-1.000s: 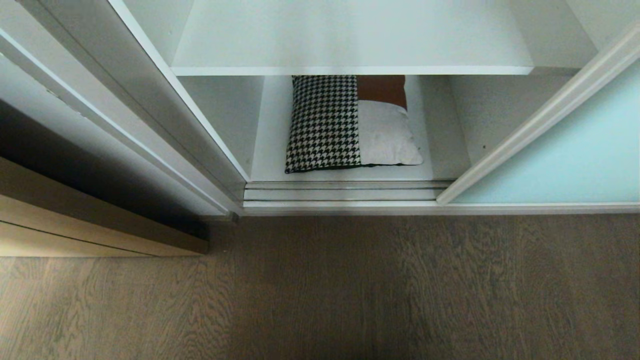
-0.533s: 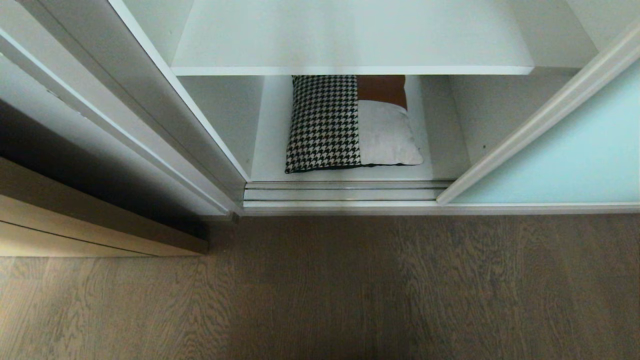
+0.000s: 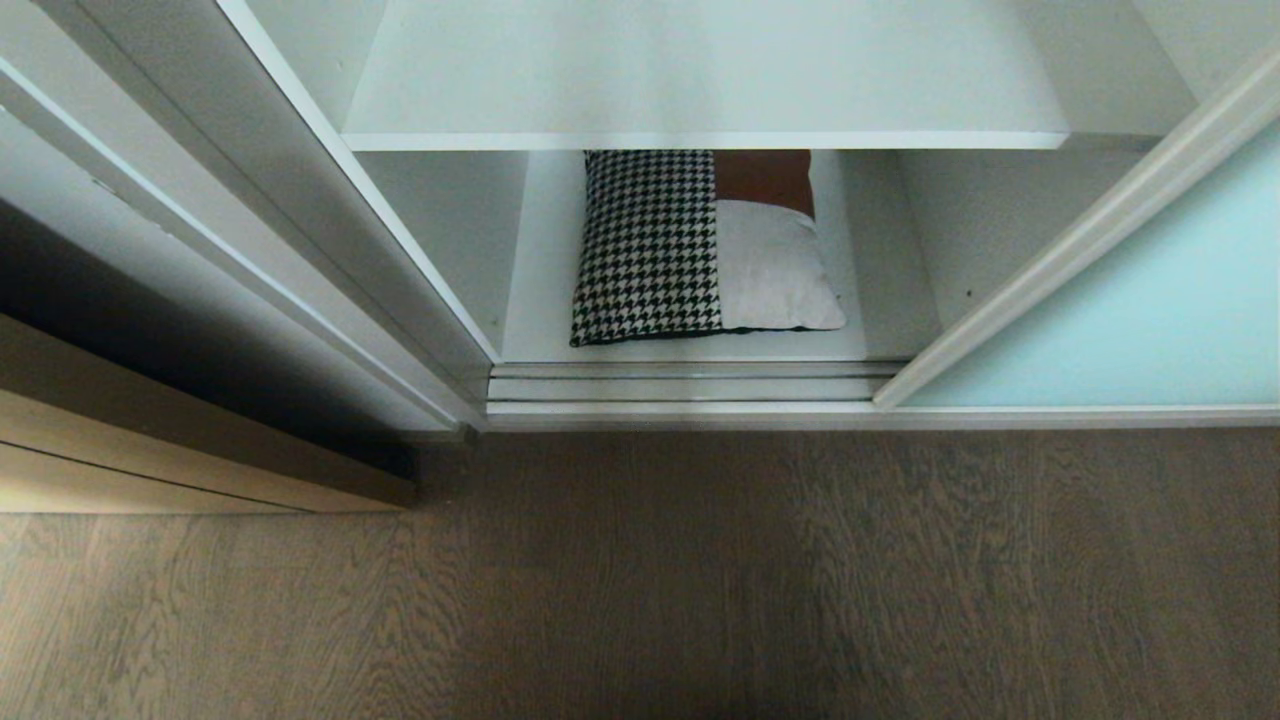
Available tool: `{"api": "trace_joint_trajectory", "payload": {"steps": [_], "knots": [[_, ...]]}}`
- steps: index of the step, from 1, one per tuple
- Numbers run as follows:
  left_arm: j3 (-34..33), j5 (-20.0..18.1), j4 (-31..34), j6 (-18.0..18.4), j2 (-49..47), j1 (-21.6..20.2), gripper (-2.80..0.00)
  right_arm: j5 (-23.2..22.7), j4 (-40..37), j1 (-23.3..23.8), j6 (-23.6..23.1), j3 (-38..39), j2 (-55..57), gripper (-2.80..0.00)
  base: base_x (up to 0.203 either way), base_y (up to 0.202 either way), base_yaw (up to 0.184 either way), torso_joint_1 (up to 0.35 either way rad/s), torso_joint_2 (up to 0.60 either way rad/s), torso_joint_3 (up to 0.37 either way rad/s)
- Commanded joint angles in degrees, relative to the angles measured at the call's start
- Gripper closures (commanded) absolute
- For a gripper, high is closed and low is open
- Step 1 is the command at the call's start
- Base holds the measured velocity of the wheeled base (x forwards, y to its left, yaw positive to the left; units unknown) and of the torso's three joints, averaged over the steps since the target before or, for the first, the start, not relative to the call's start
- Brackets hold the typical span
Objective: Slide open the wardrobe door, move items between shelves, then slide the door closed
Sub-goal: Open the door
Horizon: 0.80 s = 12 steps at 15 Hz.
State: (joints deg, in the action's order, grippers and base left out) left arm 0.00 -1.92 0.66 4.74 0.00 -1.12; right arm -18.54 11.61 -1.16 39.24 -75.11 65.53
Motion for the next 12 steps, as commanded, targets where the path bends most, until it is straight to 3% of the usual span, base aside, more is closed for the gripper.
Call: {"api": "trace_joint_trajectory", "payload": {"steps": [1, 12], "knots": [[-0.1, 0.0, 0.0, 0.0, -0.2, 0.0, 0.00, 1.7, 0.1, -0.1, 0.1, -3.3, 3.9, 0.00, 0.000, 0.000, 0.000, 0.000, 0.00, 0.000], [-0.1, 0.0, 0.0, 0.1, -0.2, 0.0, 0.00, 9.7, 0.0, 0.1, -2.9, -12.8, 12.4, 0.00, 0.000, 0.000, 0.000, 0.000, 0.00, 0.000]]}}
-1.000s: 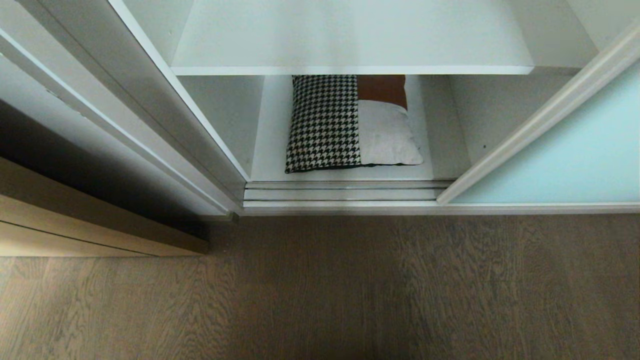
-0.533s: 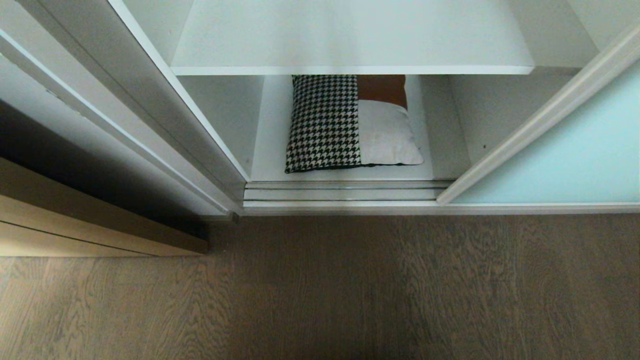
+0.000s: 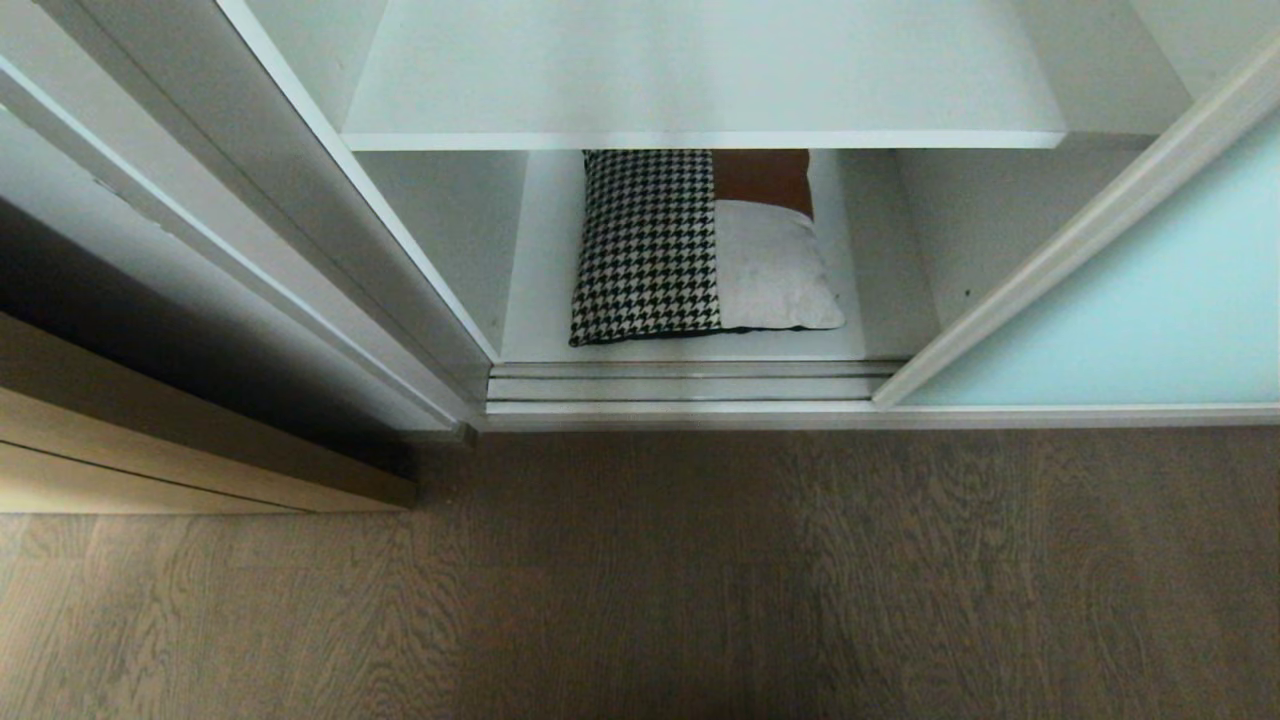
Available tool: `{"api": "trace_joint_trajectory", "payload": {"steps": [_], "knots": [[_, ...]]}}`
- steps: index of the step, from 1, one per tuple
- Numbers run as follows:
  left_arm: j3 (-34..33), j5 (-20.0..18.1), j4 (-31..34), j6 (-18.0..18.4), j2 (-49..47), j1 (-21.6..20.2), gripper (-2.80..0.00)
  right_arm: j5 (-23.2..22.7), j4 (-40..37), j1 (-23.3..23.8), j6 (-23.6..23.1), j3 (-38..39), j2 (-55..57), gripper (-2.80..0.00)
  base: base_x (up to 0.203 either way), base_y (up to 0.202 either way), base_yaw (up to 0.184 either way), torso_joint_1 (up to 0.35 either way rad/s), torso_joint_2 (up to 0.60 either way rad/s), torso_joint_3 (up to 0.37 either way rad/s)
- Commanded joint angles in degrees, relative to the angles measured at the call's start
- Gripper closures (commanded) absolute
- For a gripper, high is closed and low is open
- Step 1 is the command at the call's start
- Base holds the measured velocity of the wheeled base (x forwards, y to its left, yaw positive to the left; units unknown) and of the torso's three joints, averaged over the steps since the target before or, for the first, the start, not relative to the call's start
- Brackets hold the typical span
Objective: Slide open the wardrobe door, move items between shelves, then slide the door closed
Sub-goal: Open the door
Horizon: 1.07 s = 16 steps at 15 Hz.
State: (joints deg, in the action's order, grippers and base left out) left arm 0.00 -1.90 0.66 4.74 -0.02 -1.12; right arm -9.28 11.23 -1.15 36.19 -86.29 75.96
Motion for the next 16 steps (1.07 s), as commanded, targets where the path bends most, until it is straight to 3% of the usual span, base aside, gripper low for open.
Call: {"api": "trace_joint_trajectory", "payload": {"steps": [1, 12, 16], "knots": [[-0.1, 0.0, 0.0, 0.0, -0.2, 0.0, 0.00, 1.3, 0.4, 0.2, 0.2, -2.5, 2.8, 0.00, 0.000, 0.000, 0.000, 0.000, 0.00, 0.000], [-0.1, 0.0, 0.0, 0.1, -0.2, 0.0, 0.00, 1.7, -0.2, 0.7, 0.4, -2.8, -0.5, 0.00, 0.000, 0.000, 0.000, 0.000, 0.00, 0.000], [-0.1, 0.0, 0.0, 0.0, -0.2, 0.0, 0.00, 1.7, -0.2, 4.4, 0.6, -2.9, 0.1, 0.00, 0.000, 0.000, 0.000, 0.000, 0.00, 0.000]]}}
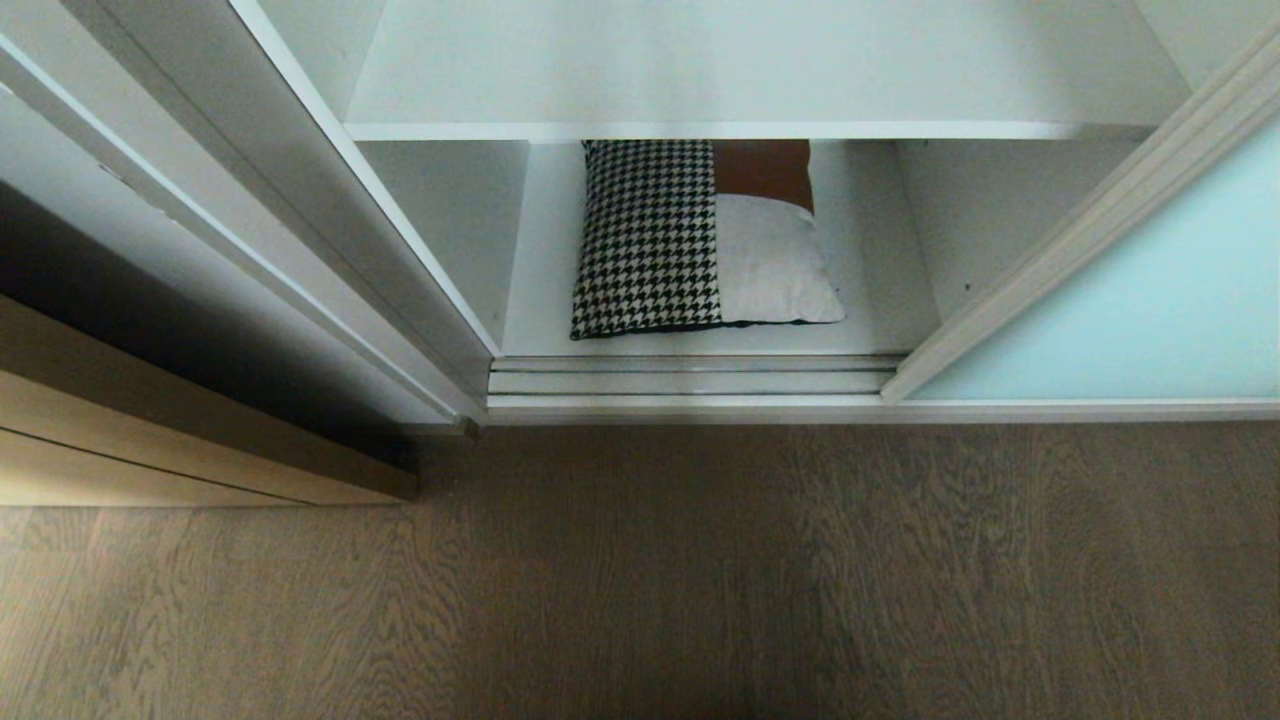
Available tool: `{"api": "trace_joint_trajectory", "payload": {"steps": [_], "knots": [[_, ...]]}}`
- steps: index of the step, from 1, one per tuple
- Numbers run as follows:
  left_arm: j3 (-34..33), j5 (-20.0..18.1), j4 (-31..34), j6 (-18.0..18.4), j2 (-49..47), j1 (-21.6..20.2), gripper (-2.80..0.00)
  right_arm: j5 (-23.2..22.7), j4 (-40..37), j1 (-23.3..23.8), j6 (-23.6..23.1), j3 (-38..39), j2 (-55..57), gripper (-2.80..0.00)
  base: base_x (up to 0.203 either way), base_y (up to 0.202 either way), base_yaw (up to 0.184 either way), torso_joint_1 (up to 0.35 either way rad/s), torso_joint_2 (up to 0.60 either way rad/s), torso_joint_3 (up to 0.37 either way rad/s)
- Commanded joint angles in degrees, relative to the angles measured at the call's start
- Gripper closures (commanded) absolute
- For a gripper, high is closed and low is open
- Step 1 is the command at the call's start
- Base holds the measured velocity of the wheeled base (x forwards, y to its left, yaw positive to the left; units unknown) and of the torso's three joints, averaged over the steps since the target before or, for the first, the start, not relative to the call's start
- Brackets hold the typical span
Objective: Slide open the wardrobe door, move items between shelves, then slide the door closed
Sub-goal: Open the door
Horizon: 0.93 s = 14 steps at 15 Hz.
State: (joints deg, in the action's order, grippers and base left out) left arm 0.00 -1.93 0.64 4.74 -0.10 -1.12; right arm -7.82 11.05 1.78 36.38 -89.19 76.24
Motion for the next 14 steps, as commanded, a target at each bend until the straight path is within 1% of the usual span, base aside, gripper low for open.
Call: {"api": "trace_joint_trajectory", "payload": {"steps": [1, 6, 12, 14], "knots": [[-0.1, 0.0, 0.0, 0.0, -0.1, 0.0, 0.00, 0.3, -0.1, 2.1, 0.5, 0.4, -0.5, 0.00, 0.000, 0.000, 0.000, 0.000, 0.00, 0.000], [-0.1, 0.0, 0.0, 0.0, -0.1, 0.0, 0.00, 0.1, -0.2, 4.7, 0.9, 1.0, -2.1, 0.00, 0.000, 0.000, 0.000, 0.000, 0.00, 0.000], [-0.1, 0.0, 0.0, 0.0, -0.1, 0.0, 0.00, 0.2, -0.7, 5.4, 1.0, 1.9, -3.3, 0.00, 0.000, 0.000, 0.000, 0.000, 0.00, 0.000], [-0.1, 0.0, 0.0, 0.0, -0.1, 0.0, 0.00, -0.4, -0.6, 7.4, 1.1, 2.4, -3.5, 0.00, 0.000, 0.000, 0.000, 0.000, 0.00, 0.000]]}}
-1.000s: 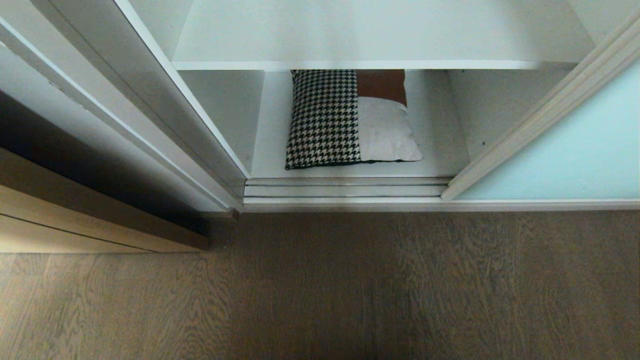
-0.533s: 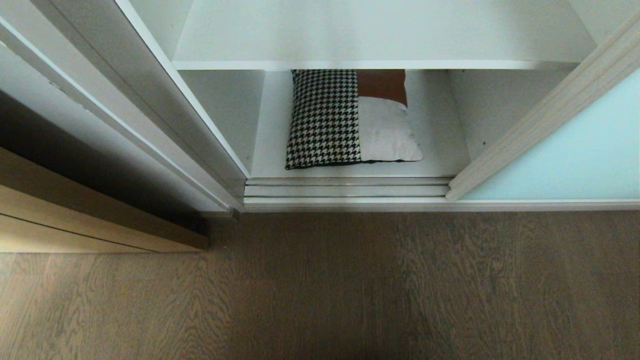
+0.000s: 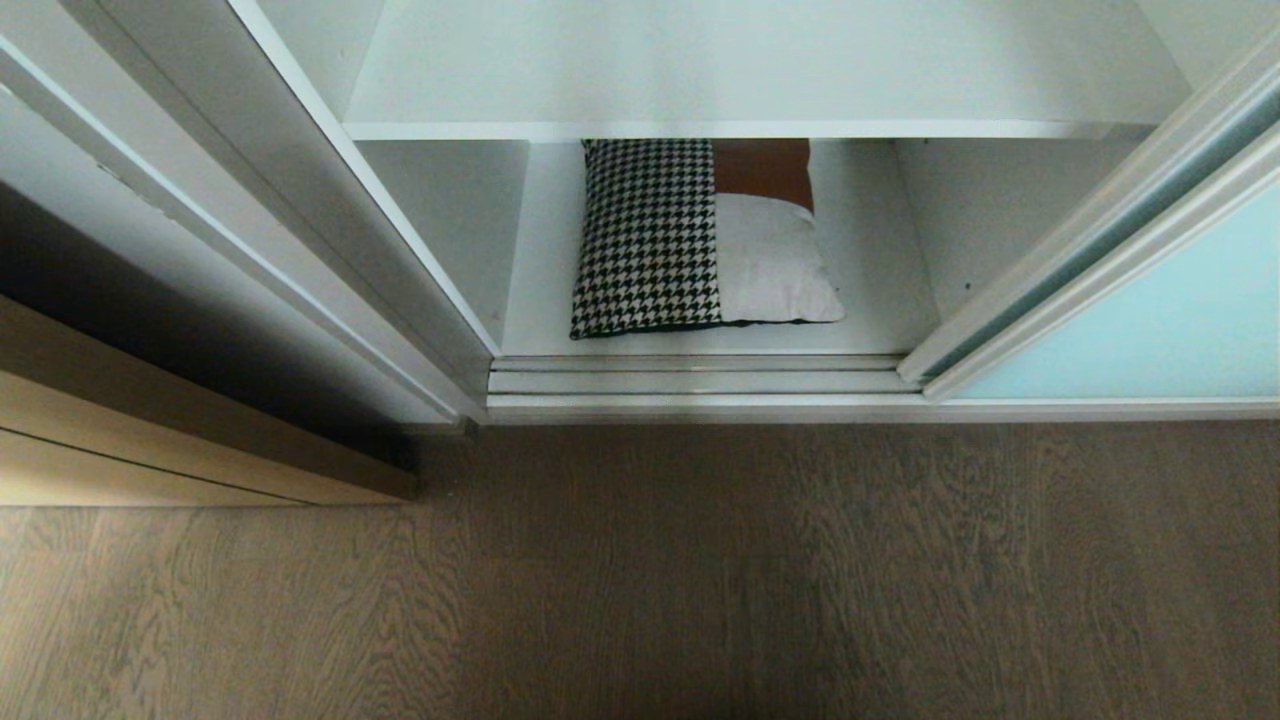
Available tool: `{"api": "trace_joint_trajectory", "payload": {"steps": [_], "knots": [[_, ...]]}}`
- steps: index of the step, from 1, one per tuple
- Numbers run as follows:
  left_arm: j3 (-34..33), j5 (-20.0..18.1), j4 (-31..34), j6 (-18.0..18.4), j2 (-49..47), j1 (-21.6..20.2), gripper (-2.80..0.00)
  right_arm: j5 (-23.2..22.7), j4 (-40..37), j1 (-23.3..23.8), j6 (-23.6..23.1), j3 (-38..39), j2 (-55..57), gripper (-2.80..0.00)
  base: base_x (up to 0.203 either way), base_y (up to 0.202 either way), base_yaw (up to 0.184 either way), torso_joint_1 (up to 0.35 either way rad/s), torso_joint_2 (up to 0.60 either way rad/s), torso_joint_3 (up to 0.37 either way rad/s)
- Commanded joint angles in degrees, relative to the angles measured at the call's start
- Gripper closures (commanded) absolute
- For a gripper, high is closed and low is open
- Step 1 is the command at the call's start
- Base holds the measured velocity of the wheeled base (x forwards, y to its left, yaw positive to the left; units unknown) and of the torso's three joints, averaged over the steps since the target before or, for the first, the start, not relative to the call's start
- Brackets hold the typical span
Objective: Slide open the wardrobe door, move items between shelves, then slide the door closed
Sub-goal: Open the door
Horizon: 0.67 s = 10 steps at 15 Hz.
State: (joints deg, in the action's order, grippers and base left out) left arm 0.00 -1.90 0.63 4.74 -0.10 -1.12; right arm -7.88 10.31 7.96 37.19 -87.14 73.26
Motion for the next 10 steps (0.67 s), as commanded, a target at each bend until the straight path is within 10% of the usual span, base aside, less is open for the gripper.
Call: {"api": "trace_joint_trajectory", "payload": {"steps": [1, 10], "knots": [[-0.1, 0.0, 0.0, 0.0, -0.1, 0.0, 0.00, -0.4, 0.2, 1.3, 1.2, 1.2, -0.8, 0.00, 0.000, 0.000, 0.000, 0.000, 0.00, 0.000], [-0.1, 0.0, 0.1, 0.1, -0.1, 0.0, 0.00, -12.1, 0.1, 0.8, 1.4, 14.4, -13.1, 0.00, 0.000, 0.000, 0.000, 0.000, 0.00, 0.000]]}}
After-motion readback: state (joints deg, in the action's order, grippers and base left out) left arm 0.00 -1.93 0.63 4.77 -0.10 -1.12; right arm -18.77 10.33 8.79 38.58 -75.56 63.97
